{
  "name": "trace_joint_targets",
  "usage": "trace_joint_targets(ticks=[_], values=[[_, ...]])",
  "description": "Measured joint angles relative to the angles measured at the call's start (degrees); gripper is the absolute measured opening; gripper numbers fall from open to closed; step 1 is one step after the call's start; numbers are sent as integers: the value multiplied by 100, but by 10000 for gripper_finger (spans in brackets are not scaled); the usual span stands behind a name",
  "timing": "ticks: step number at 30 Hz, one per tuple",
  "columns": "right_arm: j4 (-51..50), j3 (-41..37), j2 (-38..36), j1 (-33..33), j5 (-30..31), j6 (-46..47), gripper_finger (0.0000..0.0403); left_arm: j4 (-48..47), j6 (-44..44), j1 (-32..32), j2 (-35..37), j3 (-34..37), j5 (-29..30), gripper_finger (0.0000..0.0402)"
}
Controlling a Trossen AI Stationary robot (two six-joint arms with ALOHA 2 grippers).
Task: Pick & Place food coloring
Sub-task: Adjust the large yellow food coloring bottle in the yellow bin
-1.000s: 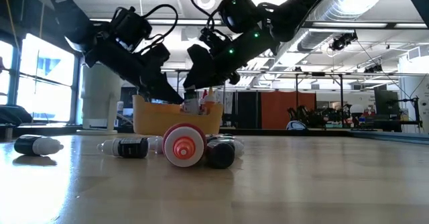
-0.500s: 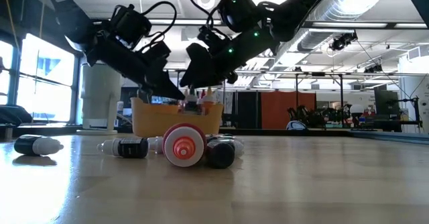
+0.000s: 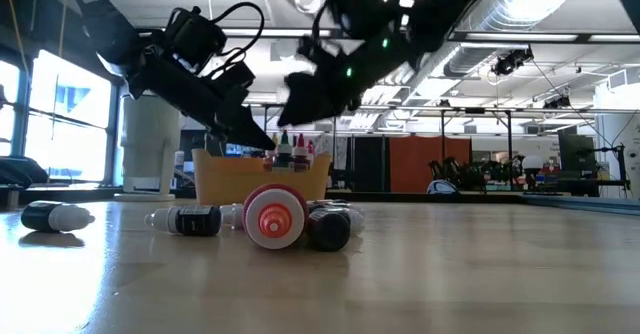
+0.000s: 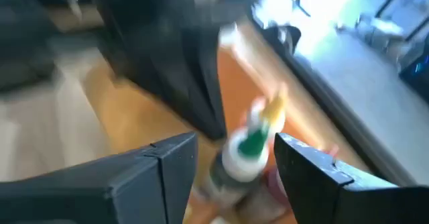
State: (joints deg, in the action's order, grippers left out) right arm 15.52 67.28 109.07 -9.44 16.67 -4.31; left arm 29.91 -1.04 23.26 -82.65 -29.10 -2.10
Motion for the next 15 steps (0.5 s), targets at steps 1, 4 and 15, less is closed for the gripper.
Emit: trace_joint_targets(ticks=[1, 4, 15], values=[[-5, 4, -98, 40, 17, -61, 192, -1, 0, 1, 0, 0, 0, 0], [-130, 7, -383, 182, 45, -229, 192, -241, 19, 0, 0, -63, 11, 0], [-2105, 16, -1219, 684, -11, -274, 192, -2955, 86, -9, 0, -1235, -746, 0]])
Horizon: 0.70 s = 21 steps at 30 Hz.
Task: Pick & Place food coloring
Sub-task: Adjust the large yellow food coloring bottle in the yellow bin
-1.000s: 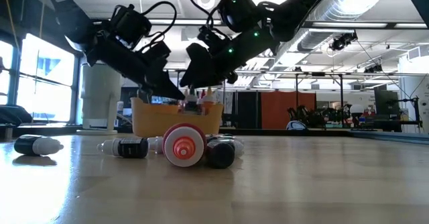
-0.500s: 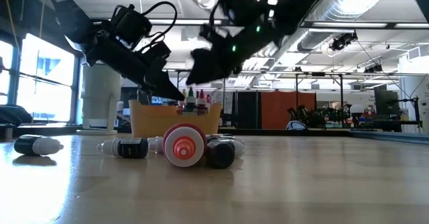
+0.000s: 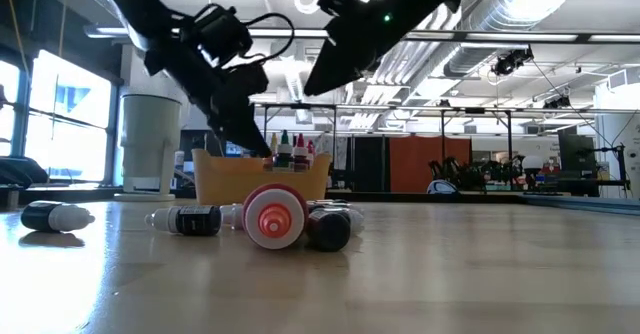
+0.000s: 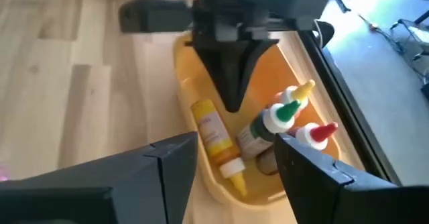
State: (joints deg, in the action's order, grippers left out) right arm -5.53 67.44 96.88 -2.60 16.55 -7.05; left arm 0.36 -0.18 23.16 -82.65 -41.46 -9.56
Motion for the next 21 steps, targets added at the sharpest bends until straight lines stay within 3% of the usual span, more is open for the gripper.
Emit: trace_joint_targets(ticks=[5, 10, 14, 21], values=[[-231, 9, -102, 58, 6, 159, 192, -362, -324, -120, 0, -389, 36, 28], [-402, 12, -155, 20, 107, 31, 192, -961, -272, -119, 0, -590, 85, 94], [-674, 11, -166, -29, 517, -93, 192, -1258, -101, -119, -105, -588, 397, 139], [-862, 11, -174, -152, 743, -199, 192, -964, 51, -106, -704, -588, 520, 157]])
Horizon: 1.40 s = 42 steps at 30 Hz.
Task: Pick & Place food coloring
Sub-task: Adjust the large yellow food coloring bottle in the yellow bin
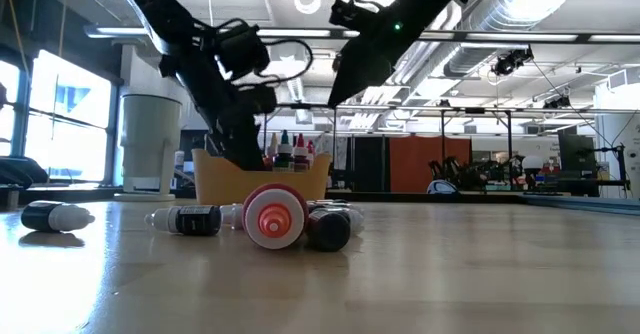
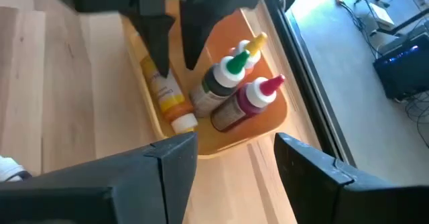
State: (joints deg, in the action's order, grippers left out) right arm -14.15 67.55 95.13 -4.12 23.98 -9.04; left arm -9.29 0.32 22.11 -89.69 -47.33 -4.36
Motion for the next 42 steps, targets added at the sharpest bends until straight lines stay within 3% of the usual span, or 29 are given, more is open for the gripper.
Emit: trace_joint_targets(ticks=[13, 25, 42], values=[[-24, 0, 0, -111, -10, -2, 192, 591, 8, 0, -568, -17, -235, 154], [-26, 0, 0, -111, -12, -2, 192, 594, -5, -2, -529, -5, -211, 86], [-87, 0, 0, -114, -12, -37, 192, -1136, -152, -47, 179, -975, -284, 82]])
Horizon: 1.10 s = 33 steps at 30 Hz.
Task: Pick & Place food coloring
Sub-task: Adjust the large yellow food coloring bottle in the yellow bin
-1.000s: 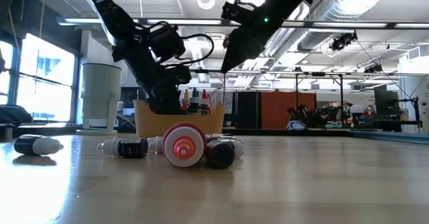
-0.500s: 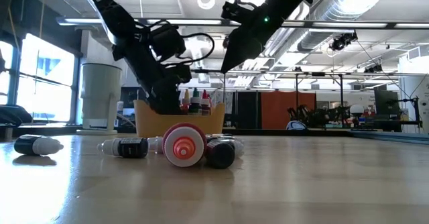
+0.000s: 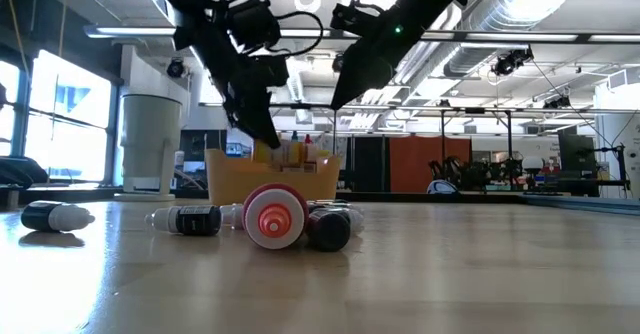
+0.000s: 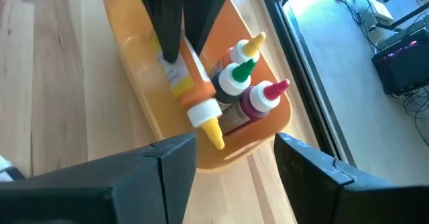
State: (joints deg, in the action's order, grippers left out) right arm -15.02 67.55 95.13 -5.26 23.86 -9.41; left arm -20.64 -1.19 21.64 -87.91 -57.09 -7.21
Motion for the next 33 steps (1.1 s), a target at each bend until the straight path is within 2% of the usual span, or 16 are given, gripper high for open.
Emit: trace_joint_targets(ticks=[4, 10, 17, 19, 21, 22, 24, 29, 33], values=[[-200, 0, 0, 0, -23, -49, 192, -99, -68, -144, 277, -34, -133, 82], [-273, 0, -74, 1, -37, -269, 192, -183, -448, -450, 740, -34, -11, 82], [-193, 0, -1063, 289, -294, -733, 192, -384, -921, -557, 1392, -34, 408, 82], [-173, 2, -1395, 344, -564, -693, 192, -327, -939, -552, 1604, -39, 385, 82], [-94, 4, -1621, 343, -1145, -533, 192, -179, -972, -558, 1782, -20, 170, 82], [-28, 4, -1672, 341, -1489, -481, 192, 53, -999, -583, 1838, 26, 17, 82], [172, 4, -1682, 342, -1805, -409, 192, 372, -1014, -645, 1868, 171, -190, 82], [248, 4, -1484, 343, -1321, -397, 192, 822, -1064, -857, 1853, 337, -256, 82], [311, 2, -1214, 272, -1473, -273, 193, 889, -1103, -1027, 1850, 390, -148, 82]])
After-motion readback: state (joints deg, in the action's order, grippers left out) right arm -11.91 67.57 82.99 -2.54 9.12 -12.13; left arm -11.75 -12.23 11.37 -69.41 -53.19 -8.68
